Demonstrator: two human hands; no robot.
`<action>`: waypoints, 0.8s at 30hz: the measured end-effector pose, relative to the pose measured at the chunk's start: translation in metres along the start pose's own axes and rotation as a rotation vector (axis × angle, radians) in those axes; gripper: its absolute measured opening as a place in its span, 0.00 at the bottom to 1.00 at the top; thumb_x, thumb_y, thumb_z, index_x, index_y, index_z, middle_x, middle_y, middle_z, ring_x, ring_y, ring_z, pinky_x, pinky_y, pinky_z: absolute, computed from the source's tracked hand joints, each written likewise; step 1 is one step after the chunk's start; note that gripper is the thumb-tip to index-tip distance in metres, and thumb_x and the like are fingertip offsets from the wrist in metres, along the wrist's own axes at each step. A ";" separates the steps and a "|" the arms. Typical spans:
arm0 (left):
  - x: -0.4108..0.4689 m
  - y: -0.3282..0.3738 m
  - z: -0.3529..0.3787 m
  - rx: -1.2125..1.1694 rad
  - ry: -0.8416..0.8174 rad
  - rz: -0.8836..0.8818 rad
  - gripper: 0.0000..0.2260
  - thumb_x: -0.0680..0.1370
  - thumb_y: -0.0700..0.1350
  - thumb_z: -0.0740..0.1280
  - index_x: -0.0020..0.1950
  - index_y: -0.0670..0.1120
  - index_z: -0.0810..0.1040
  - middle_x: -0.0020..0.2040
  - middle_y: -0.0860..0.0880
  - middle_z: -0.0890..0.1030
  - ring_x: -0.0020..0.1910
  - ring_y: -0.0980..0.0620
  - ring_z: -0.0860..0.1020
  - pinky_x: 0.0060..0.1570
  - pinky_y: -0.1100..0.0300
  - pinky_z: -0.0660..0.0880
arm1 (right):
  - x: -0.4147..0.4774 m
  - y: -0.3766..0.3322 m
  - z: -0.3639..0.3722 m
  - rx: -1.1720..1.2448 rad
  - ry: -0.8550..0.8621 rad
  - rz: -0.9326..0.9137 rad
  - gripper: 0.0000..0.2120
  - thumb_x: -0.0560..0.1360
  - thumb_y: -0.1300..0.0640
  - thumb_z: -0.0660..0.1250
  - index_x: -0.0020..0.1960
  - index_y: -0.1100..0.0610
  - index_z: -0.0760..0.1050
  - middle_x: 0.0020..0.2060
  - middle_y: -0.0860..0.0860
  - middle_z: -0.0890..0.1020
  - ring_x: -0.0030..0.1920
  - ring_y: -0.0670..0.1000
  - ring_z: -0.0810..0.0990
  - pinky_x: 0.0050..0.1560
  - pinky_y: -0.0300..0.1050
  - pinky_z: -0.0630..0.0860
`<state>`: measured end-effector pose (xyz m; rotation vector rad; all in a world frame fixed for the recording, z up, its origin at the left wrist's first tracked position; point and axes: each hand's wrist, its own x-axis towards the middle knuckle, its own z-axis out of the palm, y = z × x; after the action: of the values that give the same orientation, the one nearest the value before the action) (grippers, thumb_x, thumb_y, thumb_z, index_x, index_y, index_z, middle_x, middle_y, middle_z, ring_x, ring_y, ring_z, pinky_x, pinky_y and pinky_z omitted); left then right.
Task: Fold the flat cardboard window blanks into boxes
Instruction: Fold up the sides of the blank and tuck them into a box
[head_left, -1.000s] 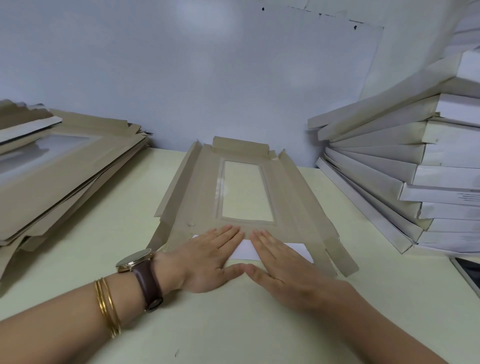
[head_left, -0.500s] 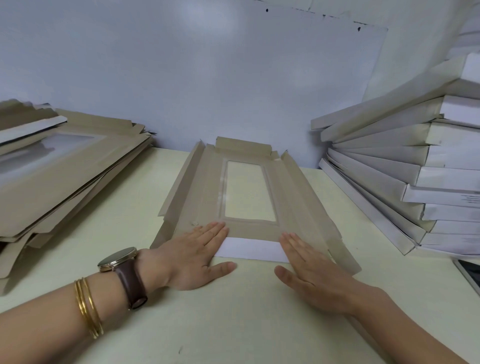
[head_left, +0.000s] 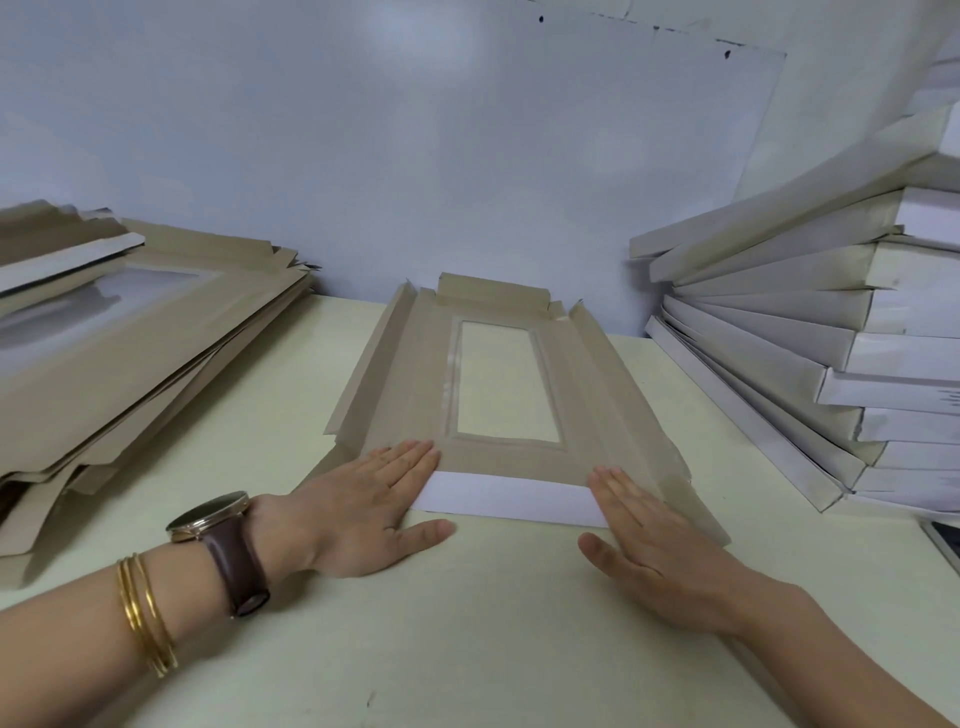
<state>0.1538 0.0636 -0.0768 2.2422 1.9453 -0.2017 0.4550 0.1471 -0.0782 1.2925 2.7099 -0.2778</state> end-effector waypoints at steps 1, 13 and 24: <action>0.000 0.000 0.000 -0.001 0.003 0.000 0.40 0.73 0.71 0.38 0.77 0.49 0.33 0.78 0.53 0.35 0.75 0.58 0.33 0.71 0.64 0.33 | -0.001 0.002 -0.001 -0.005 0.001 0.010 0.45 0.68 0.27 0.34 0.78 0.52 0.33 0.74 0.40 0.34 0.73 0.38 0.30 0.74 0.38 0.36; 0.002 0.000 0.003 -0.046 0.066 0.009 0.35 0.78 0.66 0.41 0.78 0.49 0.36 0.78 0.53 0.37 0.76 0.58 0.35 0.71 0.65 0.33 | -0.002 0.012 0.002 0.024 0.065 0.046 0.44 0.70 0.29 0.36 0.79 0.52 0.37 0.77 0.42 0.38 0.74 0.37 0.34 0.72 0.34 0.36; -0.004 0.011 -0.006 -0.201 0.366 0.111 0.23 0.80 0.55 0.58 0.74 0.52 0.60 0.72 0.56 0.62 0.69 0.56 0.64 0.66 0.65 0.61 | -0.004 0.004 -0.010 0.069 0.327 -0.142 0.22 0.81 0.48 0.59 0.73 0.50 0.63 0.71 0.45 0.65 0.72 0.45 0.62 0.69 0.38 0.62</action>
<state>0.1643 0.0591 -0.0697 2.3676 1.8881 0.4289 0.4599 0.1485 -0.0683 1.2622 3.0992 -0.1888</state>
